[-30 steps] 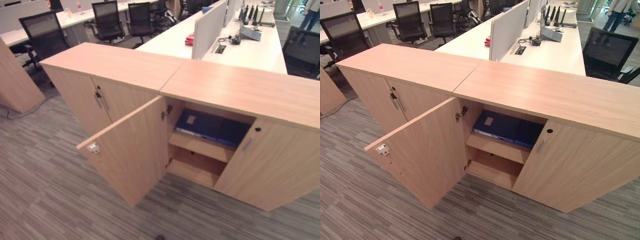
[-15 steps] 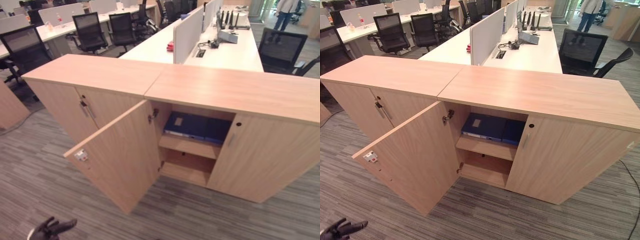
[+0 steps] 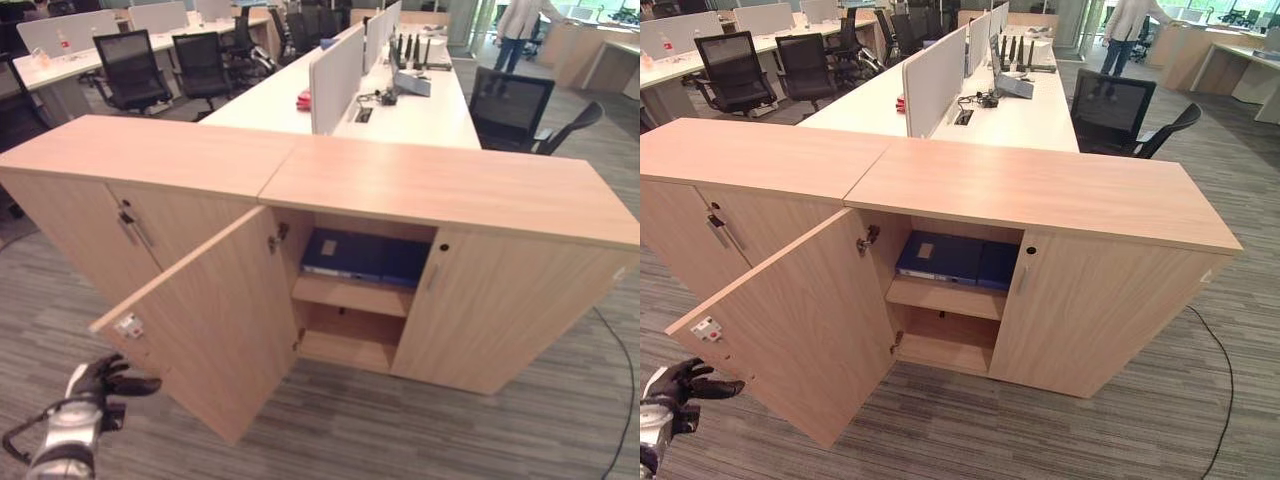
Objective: Put the empty folder in the office cabinet
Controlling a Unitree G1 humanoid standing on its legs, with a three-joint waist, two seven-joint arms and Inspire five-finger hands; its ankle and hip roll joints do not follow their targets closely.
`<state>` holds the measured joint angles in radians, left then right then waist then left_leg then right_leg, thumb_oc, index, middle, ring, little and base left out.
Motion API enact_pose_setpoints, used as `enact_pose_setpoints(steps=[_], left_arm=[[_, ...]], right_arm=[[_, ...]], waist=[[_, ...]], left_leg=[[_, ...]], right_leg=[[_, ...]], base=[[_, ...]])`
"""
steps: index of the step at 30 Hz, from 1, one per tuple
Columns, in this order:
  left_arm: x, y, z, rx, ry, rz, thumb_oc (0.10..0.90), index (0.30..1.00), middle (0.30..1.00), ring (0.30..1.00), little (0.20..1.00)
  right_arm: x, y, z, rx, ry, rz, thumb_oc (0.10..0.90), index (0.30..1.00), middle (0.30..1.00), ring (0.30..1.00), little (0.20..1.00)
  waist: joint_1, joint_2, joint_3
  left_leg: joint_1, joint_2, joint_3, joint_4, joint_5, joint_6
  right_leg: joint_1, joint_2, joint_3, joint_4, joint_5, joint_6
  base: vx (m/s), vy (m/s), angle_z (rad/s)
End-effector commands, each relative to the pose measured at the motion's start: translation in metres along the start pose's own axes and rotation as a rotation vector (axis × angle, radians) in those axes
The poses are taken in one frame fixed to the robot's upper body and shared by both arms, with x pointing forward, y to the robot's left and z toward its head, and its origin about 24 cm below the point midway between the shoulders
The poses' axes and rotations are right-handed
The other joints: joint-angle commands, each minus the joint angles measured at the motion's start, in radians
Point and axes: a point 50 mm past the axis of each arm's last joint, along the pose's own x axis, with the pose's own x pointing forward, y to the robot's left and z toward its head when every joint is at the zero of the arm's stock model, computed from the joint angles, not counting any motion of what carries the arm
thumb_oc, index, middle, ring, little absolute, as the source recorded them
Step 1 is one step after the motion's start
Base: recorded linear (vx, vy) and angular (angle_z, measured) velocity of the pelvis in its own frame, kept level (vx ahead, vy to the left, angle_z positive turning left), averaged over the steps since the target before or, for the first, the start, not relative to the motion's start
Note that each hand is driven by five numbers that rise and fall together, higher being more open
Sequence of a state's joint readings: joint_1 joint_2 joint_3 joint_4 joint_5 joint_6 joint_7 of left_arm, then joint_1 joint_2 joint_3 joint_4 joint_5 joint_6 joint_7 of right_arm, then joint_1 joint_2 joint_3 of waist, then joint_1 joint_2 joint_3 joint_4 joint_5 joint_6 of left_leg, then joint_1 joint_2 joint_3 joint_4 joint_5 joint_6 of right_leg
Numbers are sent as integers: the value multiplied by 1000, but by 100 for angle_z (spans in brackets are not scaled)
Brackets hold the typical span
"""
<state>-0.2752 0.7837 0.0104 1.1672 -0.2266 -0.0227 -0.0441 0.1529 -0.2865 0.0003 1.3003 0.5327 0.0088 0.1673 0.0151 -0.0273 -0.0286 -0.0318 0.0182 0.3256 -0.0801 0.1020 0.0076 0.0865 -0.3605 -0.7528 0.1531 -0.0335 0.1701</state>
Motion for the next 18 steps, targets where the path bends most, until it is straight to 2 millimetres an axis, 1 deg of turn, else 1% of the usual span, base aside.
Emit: enact_pose_setpoints(steps=[1, 4, 5, 6, 7, 8, 11, 12, 13, 14, 15, 16, 17, 18], left_arm=[[-4, 58, 75, -12, -230, 204, 800, 900, 900, 900, 900], [-5, 66, 95, 1, -261, 227, 800, 900, 900, 900, 900], [-7, 70, 106, 10, -287, 238, 800, 900, 900, 900, 900], [-7, 70, 107, 11, -288, 238, 800, 900, 900, 900, 900], [-8, 71, 119, 12, -320, 240, 800, 900, 900, 900, 900], [-8, 71, 120, 13, -321, 241, 800, 900, 900, 900, 900], [-12, 63, 144, 6, -411, 219, 800, 900, 900, 900, 900], [-17, 51, 165, -7, -517, 179, 800, 900, 900, 900, 900], [-25, 25, 182, -104, -637, 71, 800, 900, 900, 900, 900], [-25, 25, 181, -109, -635, 68, 800, 900, 900, 900, 900], [-36, -8, 180, -328, -733, -139, 800, 900, 900, 900, 900], [-37, -9, 176, -335, -728, -142, 800, 900, 900, 900, 900], [-50, -32, 168, -421, -778, -285, 800, 900, 900, 900, 900], [-59, -53, 155, -463, -780, -403, 800, 900, 900, 900, 900]], right_arm=[[3, 8, 21, -6, -56, 23, 800, 900, 900, 900, 900], [3, 6, 21, -4, -55, 20, 800, 900, 900, 900, 900], [2, 5, 22, -6, -57, 19, 800, 900, 900, 900, 900], [2, 5, 22, -4, -57, 20, 800, 900, 900, 900, 900], [2, 5, 22, -6, -53, 21, 800, 900, 900, 900, 900], [2, 5, 22, -5, -53, 22, 800, 900, 900, 900, 900], [2, 5, 18, -2, -43, 20, 800, 900, 900, 900, 900], [3, 7, 16, 4, -39, 22, 800, 900, 900, 900, 900], [3, 9, 13, 13, -32, 25, 800, 900, 900, 900, 900], [3, 8, 14, 13, -32, 22, 800, 900, 900, 900, 900], [4, 12, 13, 39, -32, 32, 800, 900, 900, 900, 900], [3, 10, 13, 36, -31, 28, 800, 900, 900, 900, 900], [3, 11, 11, 61, -30, 32, 800, 900, 900, 900, 900], [4, 13, 10, 79, -28, 40, 800, 900, 900, 900, 900]], waist=[[6, -11, 18], [-1, -14, 18], [-8, -15, 17], [-6, -16, 18], [-11, -18, 18], [-10, -19, 18], [-12, -24, 20], [-11, -27, 22], [-5, -32, 26], [-5, -29, 25], [8, -34, 33], [6, -30, 31], [12, -31, 34], [18, -33, 41]], left_leg=[[84, 53, -27, 11, -124, -68], [87, 52, -20, 12, -125, -69], [89, 53, -15, 12, -125, -69], [89, 53, -14, 12, -125, -69], [90, 54, -11, 10, -125, -69], [90, 54, -11, 10, -125, -69], [92, 55, -8, 10, -125, -70], [92, 55, -10, 11, -126, -69], [91, 55, -13, 12, -127, -69], [91, 55, -13, 12, -127, -69], [88, 53, -18, 14, -128, -67], [89, 53, -17, 14, -128, -67], [89, 52, -19, 15, -129, -65], [88, 51, -22, 16, -130, -63]], right_leg=[[-58, -18, 14, -146, 230, 71], [-62, -15, 24, -148, 232, 72], [-64, -14, 28, -147, 234, 73], [-64, -14, 29, -147, 234, 73], [-66, -13, 32, -149, 236, 73], [-66, -13, 32, -149, 236, 73], [-66, -12, 35, -150, 238, 74], [-67, -11, 35, -150, 238, 74], [-65, -11, 30, -150, 236, 74], [-65, -11, 30, -149, 236, 74], [-63, -12, 21, -149, 237, 73], [-63, -13, 21, -149, 237, 73], [-61, -14, 16, -149, 240, 73], [-60, -15, 13, -149, 242, 73]], base=[[0, 0, 0], [-3, -2, -2], [-9, -5, -7], [-15, -12, -8], [-10, -10, -3], [0, 0, 0], [0, 0, 0], [0, 0, 0], [-9, -13, 4], [-7, -2, 7], [-4, 3, 4], [0, 0, 0], [0, 0, 0], [0, 0, 0]])
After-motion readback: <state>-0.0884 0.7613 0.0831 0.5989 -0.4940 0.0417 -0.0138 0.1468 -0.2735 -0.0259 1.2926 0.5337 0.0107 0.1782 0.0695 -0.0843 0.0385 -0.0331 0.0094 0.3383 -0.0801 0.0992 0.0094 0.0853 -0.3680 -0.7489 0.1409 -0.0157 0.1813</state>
